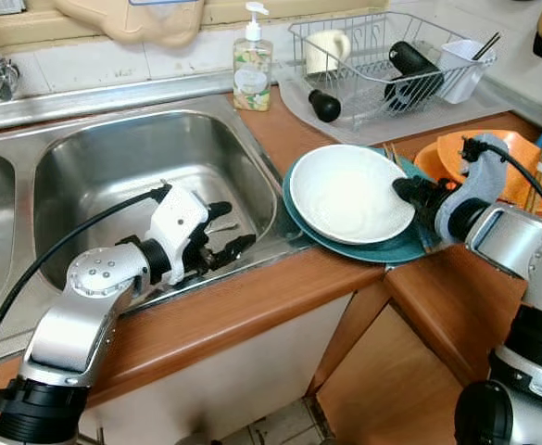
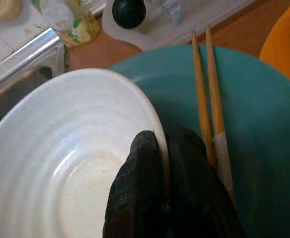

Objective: Kitchen organization

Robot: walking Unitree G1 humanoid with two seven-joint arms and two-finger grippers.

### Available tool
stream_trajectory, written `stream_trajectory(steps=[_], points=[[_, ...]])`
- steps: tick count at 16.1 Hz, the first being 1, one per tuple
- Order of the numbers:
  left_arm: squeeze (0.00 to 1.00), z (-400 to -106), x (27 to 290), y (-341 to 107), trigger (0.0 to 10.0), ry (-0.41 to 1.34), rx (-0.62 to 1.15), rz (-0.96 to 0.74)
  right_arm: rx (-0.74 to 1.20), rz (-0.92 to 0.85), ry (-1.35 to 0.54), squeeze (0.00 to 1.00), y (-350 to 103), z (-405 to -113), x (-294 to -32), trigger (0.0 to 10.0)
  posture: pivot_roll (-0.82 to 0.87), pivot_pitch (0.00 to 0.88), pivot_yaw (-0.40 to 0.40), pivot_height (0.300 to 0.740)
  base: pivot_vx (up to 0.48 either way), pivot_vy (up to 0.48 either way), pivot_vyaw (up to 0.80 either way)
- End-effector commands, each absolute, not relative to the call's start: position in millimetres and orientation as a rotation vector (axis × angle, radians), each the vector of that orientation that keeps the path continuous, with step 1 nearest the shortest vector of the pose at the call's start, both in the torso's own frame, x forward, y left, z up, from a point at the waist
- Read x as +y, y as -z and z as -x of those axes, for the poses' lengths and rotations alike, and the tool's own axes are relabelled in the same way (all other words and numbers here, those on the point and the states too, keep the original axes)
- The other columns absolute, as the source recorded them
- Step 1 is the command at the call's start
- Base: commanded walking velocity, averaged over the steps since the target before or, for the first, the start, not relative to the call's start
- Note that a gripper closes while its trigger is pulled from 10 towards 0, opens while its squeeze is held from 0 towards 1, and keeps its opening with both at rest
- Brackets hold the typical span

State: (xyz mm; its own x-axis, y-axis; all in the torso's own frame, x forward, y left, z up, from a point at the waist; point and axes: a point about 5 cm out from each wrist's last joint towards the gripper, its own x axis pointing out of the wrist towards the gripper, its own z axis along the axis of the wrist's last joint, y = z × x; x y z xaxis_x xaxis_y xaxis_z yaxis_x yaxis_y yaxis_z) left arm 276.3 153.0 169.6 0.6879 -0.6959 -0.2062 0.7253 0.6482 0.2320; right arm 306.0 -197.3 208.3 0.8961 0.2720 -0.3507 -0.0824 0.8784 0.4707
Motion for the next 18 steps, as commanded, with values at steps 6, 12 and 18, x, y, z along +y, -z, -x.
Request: stream_trajectory(steps=[6, 12, 18], points=[[0.00, -284, 153, -180, 10.0, 0.763, 0.061, -0.327, 0.366, -0.484, -0.185, 0.00, -219, -309, -197, 0.0, -0.19, 0.000, -0.014, 0.740, 0.000, 0.000, 0.00], [1.00, -299, 143, -201, 10.0, 0.719, -0.039, -0.082, 0.005, -0.378, -0.345, 0.00, -266, -305, -182, 0.0, -0.19, 0.000, -0.008, 0.740, 0.000, 0.000, 0.00], [0.00, -309, 131, -214, 10.0, 0.746, -0.097, 0.155, -0.164, -0.154, -0.517, 0.00, -284, -295, -154, 0.0, -0.19, 0.000, -0.004, 0.740, 0.000, 0.000, 0.00]])
